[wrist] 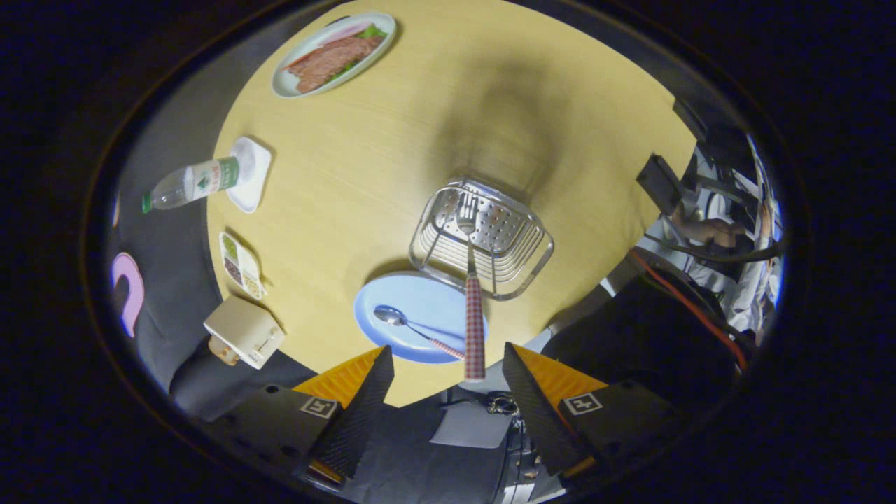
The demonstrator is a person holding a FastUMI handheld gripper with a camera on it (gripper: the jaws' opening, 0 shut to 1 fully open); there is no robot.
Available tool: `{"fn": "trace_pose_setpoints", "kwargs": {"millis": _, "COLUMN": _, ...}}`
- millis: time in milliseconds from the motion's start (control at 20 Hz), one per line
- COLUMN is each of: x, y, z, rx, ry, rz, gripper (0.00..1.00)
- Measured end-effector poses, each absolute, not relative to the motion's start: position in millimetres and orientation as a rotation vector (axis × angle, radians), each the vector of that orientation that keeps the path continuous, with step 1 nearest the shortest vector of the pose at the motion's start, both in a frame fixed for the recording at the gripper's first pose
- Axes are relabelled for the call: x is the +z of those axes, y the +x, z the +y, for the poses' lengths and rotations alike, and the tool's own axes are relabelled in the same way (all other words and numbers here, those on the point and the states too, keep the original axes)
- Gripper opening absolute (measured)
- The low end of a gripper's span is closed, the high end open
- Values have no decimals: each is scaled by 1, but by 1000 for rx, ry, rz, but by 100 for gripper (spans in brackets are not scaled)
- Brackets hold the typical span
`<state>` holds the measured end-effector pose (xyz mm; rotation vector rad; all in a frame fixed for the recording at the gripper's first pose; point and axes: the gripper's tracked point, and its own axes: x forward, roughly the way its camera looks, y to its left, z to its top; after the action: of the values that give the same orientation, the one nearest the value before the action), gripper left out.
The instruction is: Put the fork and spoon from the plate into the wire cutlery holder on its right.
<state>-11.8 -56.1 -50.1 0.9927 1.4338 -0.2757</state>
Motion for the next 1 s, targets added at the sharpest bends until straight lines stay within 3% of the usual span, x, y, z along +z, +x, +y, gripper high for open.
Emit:
{"fn": "trace_pose_setpoints", "kwargs": {"millis": 350, "x": -36, "y": -32, "z": 0, "rx": -255, "ry": 810, "rz": 1146, "gripper": 100}}
{"fn": "trace_pose_setpoints", "kwargs": {"millis": 750, "x": -76, "y": -74, "z": 52, "rx": -174, "ry": 379, "rz": 1050, "gripper": 100}}
{"fn": "trace_pose_setpoints", "kwargs": {"millis": 1000, "x": -113, "y": -67, "z": 75, "rx": -131, "ry": 94, "rz": 1012, "gripper": 97}}
